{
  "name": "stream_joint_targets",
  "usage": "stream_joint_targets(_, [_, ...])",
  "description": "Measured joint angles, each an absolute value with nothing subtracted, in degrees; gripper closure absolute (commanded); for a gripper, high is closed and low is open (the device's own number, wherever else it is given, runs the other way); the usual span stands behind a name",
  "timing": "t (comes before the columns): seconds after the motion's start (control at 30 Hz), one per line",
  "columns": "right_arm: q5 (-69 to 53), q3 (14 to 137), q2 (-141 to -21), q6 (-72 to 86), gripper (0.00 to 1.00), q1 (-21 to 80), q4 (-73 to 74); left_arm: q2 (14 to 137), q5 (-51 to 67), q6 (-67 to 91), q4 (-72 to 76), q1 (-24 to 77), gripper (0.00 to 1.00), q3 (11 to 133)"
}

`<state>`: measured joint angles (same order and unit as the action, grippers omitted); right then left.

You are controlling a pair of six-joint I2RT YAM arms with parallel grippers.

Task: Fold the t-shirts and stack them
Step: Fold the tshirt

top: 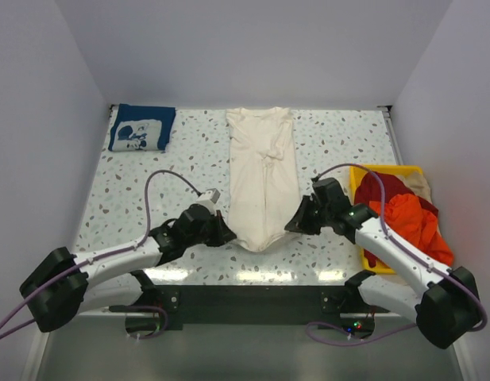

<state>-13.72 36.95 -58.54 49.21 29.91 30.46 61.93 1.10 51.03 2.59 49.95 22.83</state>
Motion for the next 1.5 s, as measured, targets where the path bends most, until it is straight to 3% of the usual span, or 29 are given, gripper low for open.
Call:
stream_joint_targets(0.4, [-6.22, 45.71, -77.97, 49.23, 1.00, 21.93, 11.22, 81.19, 3.16, 46.09, 14.26, 37.54, 1.00, 35.94])
stream_joint_targets(0.77, [-7.25, 60.58, -96.49, 46.52, 1.00, 17.17, 6.68, 94.15, 3.11, 45.84, 16.71, 31.09, 1.00, 49.23])
stream_joint_targets(1.5, [-11.94, 72.23, -108.55, 46.04, 1.00, 10.37, 5.02, 109.27, 6.72, 45.84, 15.55, 24.23, 1.00, 63.40])
